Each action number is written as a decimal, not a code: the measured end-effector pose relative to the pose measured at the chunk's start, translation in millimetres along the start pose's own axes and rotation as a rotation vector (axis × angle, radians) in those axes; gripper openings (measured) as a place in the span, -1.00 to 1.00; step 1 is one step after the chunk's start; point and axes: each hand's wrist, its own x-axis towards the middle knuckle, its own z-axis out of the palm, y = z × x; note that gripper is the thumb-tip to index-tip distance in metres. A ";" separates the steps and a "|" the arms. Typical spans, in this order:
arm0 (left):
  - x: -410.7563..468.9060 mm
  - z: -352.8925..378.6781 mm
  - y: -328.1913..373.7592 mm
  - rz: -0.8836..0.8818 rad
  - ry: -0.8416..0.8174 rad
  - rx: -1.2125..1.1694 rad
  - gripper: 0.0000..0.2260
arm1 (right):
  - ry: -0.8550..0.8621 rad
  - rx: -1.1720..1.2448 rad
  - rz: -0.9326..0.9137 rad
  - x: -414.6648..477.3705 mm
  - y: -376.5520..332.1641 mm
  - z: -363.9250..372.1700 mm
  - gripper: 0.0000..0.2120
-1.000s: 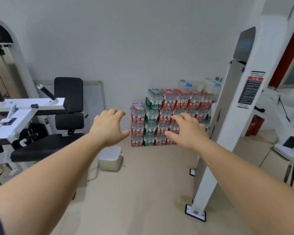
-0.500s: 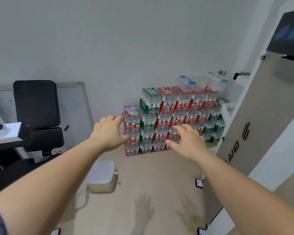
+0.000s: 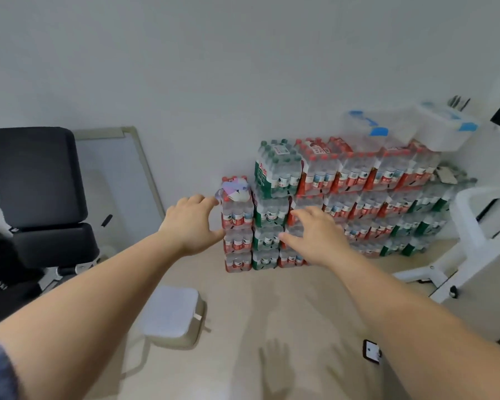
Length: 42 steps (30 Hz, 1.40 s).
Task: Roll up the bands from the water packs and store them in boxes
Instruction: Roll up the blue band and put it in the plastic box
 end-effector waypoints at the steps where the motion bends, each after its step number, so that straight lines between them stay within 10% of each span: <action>1: 18.5 2.8 -0.6 -0.011 -0.006 -0.007 -0.39 | -0.009 0.002 -0.005 19.2 3.0 1.7 -0.29; 42: 609.0 264.0 -159.8 -0.219 -0.617 -0.187 -0.41 | -0.832 0.243 0.152 687.1 14.0 215.8 -0.30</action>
